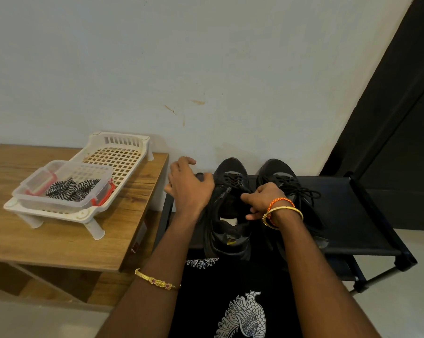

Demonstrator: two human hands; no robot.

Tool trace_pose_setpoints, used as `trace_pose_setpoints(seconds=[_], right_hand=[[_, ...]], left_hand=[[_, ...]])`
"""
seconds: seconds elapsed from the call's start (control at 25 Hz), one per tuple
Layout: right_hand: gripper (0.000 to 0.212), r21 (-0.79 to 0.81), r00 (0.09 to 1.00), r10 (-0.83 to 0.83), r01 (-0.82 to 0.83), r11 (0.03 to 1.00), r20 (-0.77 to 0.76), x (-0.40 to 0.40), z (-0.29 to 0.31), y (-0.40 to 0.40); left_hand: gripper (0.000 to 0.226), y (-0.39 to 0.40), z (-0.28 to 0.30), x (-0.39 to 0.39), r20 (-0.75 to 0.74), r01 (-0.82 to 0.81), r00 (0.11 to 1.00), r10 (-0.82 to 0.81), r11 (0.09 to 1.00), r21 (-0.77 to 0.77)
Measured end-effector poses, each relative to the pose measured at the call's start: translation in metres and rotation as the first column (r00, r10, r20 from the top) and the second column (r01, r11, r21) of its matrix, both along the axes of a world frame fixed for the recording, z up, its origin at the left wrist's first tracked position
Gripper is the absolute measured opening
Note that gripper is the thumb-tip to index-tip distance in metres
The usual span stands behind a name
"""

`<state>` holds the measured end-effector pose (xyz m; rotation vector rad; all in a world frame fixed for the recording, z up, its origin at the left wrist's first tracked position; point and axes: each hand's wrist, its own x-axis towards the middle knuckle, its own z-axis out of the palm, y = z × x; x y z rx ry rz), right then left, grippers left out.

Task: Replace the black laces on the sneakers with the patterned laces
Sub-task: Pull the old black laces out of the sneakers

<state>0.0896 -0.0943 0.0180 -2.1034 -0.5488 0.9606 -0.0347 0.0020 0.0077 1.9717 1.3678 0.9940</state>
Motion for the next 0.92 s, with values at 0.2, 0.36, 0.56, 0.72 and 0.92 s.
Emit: trace_pose_setpoints(seconds=[0.2, 0.36, 0.56, 0.72, 0.92], right_hand=[[0.021, 0.002, 1.000, -0.004, 0.004, 1.000, -0.017, -0.001, 0.002, 0.001], [0.022, -0.002, 1.000, 0.000, 0.000, 1.000, -0.014, -0.001, 0.000, 0.003], [0.022, -0.005, 1.000, -0.010, 0.010, 1.000, 0.009, -0.001, -0.001, 0.003], [0.019, 0.008, 0.999, -0.040, 0.040, 0.999, 0.011, -0.002, -0.003, 0.002], [0.019, 0.015, 0.999, -0.040, 0.040, 0.999, 0.005, -0.002, -0.005, 0.002]], left_hand=[[0.021, -0.014, -0.007, 0.013, -0.297, 0.395, 0.887, -0.353, 0.914, 0.095], [0.019, -0.018, -0.012, 0.023, -0.432, 0.407, 0.842, -0.324, 0.906, 0.115], [0.014, -0.018, -0.011, 0.024, -0.481, 0.411, 0.830, -0.283, 0.893, 0.182], [0.008, -0.012, -0.007, 0.016, -0.312, 0.316, 0.919, -0.242, 0.925, 0.212], [0.006, -0.001, -0.005, -0.001, -0.009, -0.056, 0.998, 0.057, 0.996, 0.066]])
